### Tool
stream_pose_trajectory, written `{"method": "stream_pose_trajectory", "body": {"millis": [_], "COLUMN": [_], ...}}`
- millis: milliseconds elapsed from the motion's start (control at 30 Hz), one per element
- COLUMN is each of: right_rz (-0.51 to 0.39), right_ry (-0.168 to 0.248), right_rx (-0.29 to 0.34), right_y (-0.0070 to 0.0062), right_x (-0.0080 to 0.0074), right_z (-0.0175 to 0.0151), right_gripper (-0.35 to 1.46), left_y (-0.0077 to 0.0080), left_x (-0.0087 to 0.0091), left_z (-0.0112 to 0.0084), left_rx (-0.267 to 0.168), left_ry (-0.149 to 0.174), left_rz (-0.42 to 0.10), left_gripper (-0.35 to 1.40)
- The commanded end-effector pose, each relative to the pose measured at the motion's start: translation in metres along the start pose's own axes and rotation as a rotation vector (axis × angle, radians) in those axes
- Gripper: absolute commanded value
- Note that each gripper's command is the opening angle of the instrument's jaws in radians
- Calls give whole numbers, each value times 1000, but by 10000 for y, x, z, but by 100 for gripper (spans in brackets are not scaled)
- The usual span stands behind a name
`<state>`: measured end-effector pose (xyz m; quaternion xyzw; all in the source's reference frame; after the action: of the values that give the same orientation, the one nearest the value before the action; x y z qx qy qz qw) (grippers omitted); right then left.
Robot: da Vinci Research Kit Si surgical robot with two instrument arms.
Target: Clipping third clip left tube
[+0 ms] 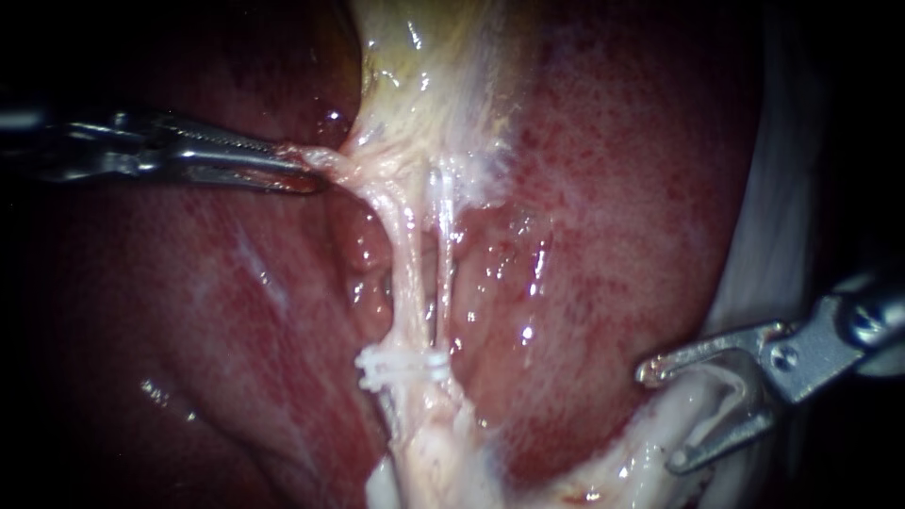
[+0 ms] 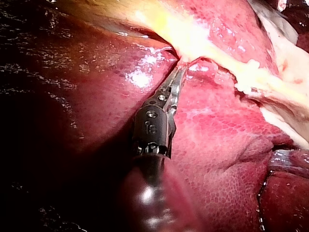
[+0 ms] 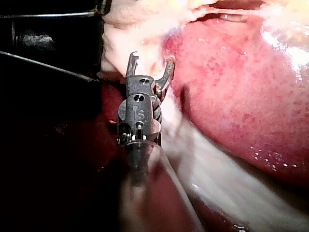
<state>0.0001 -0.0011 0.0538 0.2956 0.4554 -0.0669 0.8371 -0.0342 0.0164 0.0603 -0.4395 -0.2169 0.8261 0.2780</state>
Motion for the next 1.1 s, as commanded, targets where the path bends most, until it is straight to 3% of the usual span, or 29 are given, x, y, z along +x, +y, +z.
{"method": "stream_pose_trajectory", "body": {"millis": [33, 200, 467, 600, 700, 833, 933, 1100], "right_rz": [0, 0, 0, 1, 11, 108, 169, 266], "right_ry": [1, 1, 4, 22, 59, 130, 180, 265], "right_rx": [0, 0, 0, -3, -6, -18, -30, -42], "right_y": [0, 0, 0, 1, 6, 25, 47, 72], "right_x": [0, 0, 0, 3, 11, 34, 56, 80], "right_z": [0, 0, 0, 2, 6, 18, 30, 46], "right_gripper": [50, 50, 50, 50, 50, 50, 50, 50], "left_y": [1, 4, 1, -1, 0, 0, 0, 1], "left_x": [1, 11, 45, 47, 47, 47, 47, 47], "left_z": [-2, -20, -87, -94, -93, -93, -92, -93], "left_rx": [-1, -13, 34, 39, 41, 41, 41, 41], "left_ry": [0, -1, 33, 36, 37, 37, 37, 37], "left_rz": [0, -5, -23, -22, -21, -21, -21, -22], "left_gripper": [-35, -35, -35, -35, -35, -35, -35, -35]}}
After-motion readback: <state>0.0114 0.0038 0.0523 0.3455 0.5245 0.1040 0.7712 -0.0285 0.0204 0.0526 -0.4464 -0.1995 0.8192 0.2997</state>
